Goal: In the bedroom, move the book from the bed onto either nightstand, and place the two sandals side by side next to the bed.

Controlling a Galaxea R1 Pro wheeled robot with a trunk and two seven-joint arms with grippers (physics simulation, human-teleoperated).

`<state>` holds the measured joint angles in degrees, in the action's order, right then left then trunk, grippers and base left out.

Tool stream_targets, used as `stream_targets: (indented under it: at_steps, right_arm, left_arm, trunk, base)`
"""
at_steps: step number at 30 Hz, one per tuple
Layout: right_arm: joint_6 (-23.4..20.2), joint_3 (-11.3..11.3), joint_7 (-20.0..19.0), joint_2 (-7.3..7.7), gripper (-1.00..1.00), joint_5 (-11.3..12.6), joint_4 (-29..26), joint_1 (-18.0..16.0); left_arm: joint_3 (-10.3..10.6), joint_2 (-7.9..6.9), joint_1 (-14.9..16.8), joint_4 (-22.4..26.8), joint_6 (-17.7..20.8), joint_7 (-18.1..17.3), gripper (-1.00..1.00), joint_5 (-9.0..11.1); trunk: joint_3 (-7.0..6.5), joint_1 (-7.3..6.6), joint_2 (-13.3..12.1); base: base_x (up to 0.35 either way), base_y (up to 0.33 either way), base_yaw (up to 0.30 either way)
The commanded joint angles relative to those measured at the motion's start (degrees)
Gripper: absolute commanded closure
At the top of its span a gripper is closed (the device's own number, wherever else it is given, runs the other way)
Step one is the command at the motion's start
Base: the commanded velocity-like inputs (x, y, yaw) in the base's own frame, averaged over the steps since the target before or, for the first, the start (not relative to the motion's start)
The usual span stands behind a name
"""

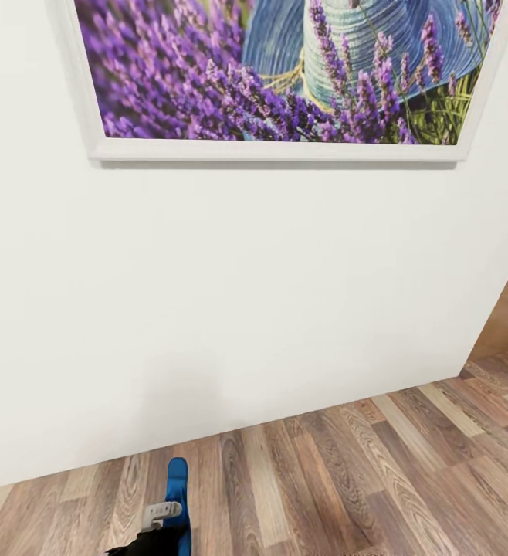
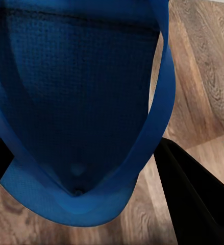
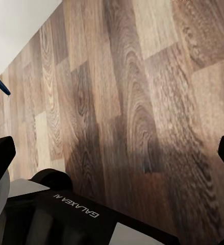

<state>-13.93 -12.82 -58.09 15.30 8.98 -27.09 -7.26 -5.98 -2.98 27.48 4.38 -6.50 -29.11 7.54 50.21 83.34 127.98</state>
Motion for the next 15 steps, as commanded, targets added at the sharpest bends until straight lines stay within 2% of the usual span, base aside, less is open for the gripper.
stream_targets:
  at_steps: [1, 6, 15]
  right_arm:
    - [-0.57, -0.1, -0.18, -0.01, -1.0, 0.34, 0.02, -0.04]
    - [-0.57, -0.04, -0.18, -0.01, -1.0, 0.34, 0.0, -0.04]
    - [-0.57, -0.04, -0.18, -0.01, -1.0, 0.34, 0.02, -0.04]
  left_arm:
    - [-0.44, -0.01, 0.03, -0.07, 0.0, -0.42, 1.0, 0.02]
    - [-0.44, -0.01, 0.03, -0.05, 0.0, -0.42, 1.0, 0.02]
    - [-0.44, -0.01, 0.03, -0.07, 0.0, -0.42, 1.0, 0.02]
  trunk:
    - [0.05, -0.01, 0.02]
    - [0.05, -0.01, 0.02]
    - [0.05, -0.01, 0.02]
  base:
    - [0.0, 0.0, -0.171]
    - [0.016, 0.009, -0.171]
    - [0.199, 0.166, -0.169]
